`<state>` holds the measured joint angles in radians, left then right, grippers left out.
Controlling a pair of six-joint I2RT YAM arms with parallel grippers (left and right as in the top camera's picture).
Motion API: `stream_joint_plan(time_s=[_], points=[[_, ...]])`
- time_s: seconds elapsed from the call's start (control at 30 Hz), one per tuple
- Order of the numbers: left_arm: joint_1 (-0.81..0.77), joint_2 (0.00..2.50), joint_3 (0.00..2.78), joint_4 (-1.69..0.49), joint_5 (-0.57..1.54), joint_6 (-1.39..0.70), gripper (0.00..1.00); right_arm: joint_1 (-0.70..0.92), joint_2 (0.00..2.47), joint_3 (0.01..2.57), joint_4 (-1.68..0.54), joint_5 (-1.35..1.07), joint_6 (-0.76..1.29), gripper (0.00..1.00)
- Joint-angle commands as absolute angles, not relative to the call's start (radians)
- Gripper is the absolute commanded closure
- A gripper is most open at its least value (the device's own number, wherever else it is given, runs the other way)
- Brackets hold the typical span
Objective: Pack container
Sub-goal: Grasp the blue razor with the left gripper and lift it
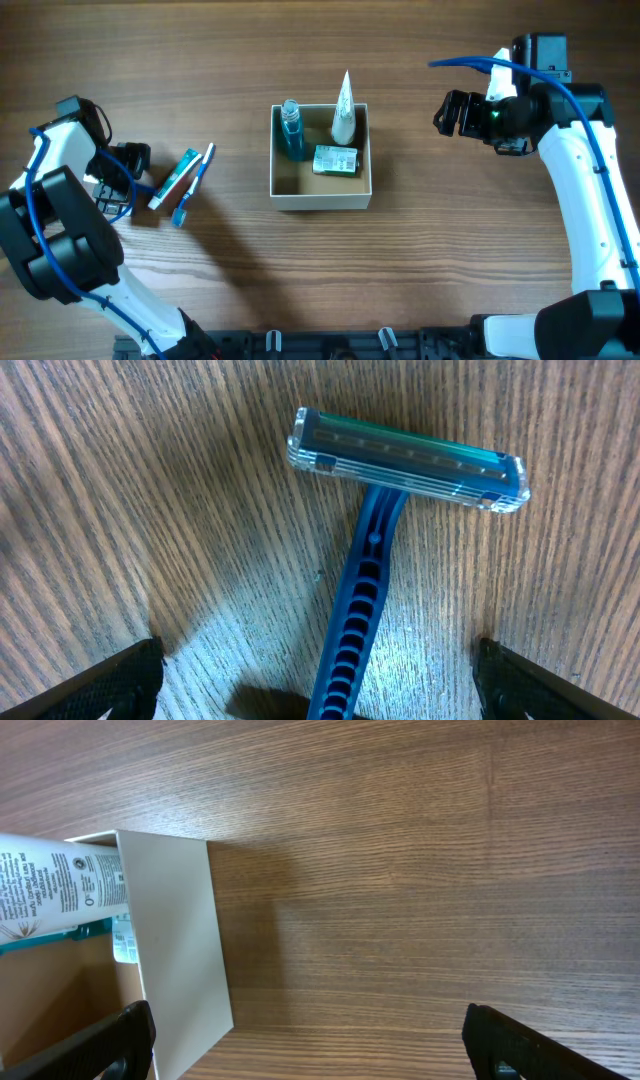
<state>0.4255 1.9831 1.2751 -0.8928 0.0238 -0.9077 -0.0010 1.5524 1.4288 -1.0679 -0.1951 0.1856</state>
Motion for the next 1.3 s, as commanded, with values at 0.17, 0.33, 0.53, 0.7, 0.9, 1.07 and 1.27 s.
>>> stream_joint_plan(time_s=[0.17, 0.33, 0.53, 0.7, 0.9, 1.07, 1.27], points=[[0.429, 2.027, 1.276, -0.903, 0.002, -0.925, 0.25, -0.001, 1.558, 1.426, -1.071, -0.211, 0.175, 0.0], [0.429, 2.027, 1.276, -0.906, 0.006, -0.925, 0.58, -0.001, 1.558, 1.426, -1.071, -0.211, 0.175, 0.0], [0.43, 2.027, 1.277, -0.906, 0.011, -0.925, 0.85, -0.001, 1.558, 1.426, -1.071, -0.211, 0.175, 0.0], [0.43, 2.027, 1.277, -0.905, 0.012, -0.925, 0.9, -0.001, 1.558, 1.427, -1.071, -0.211, 0.176, 0.0], [0.429, 2.006, 1.319, -0.934, 0.037, -0.92, 0.96, -0.001, 1.558, 1.427, -1.073, -0.211, 0.175, 0.0], [0.405, 1.874, 1.493, -1.011, 0.036, -0.772, 0.96, -0.001, 1.558, 1.427, -1.074, -0.211, 0.175, 0.0], [0.173, 1.585, 1.573, -0.965, 0.044, -0.395, 0.96, -0.001, 1.558, 1.426, -1.066, -0.211, 0.174, 0.0]])
